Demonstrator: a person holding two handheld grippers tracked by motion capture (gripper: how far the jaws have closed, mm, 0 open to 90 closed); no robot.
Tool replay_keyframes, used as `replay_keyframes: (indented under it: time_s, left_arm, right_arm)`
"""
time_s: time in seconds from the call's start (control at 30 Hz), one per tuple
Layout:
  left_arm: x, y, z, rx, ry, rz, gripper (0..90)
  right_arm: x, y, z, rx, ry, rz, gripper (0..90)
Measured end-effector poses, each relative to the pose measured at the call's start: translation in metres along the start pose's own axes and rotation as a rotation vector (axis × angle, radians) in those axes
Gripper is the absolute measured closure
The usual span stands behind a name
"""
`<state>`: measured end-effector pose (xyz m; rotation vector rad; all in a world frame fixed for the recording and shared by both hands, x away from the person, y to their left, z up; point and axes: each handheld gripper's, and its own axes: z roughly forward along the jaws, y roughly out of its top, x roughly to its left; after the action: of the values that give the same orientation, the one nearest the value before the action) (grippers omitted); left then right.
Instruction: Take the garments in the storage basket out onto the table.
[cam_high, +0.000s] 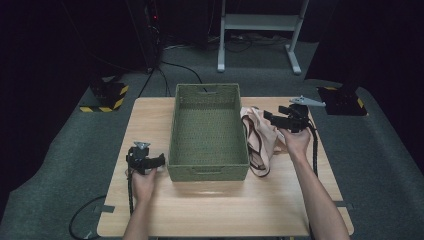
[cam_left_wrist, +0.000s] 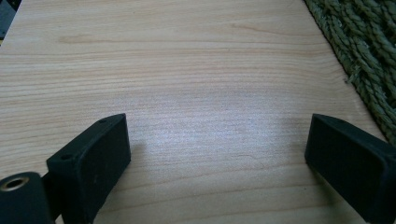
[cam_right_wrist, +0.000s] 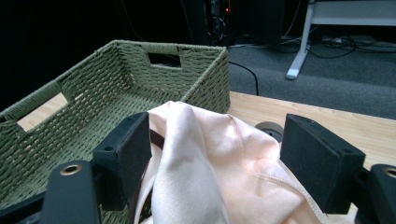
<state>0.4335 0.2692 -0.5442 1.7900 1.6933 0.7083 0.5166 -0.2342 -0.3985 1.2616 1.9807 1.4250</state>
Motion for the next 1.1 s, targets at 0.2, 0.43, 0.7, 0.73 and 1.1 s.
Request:
replay_keyframes:
  time_s: [0.2,0.43,0.7,0.73,1.1]
  left_arm:
    - [0.000,0.000,0.000,0.000,0.000,0.000,7.0]
    - [0.000,0.000,0.000,0.000,0.000,0.000,7.0]
    - [0.000,0.000,0.000,0.000,0.000,0.000,7.0]
    - [0.000,0.000,0.000,0.000,0.000,0.000,7.0]
    - [0.000,0.000,0.000,0.000,0.000,0.000,7.0]
  right_arm:
    - [-0.003,0.000,-0.006,-0.011,-0.005,0.004,24.5]
    - [-0.007,0.000,-0.012,-0.026,-0.005,0.013,24.7]
    - [-0.012,0.000,-0.021,-0.044,-0.007,0.016,24.7]
    - [-0.012,0.000,-0.022,-0.046,-0.006,0.017,24.7]
    - [-0.021,-0.004,-0.034,-0.071,-0.010,0.036,24.9]
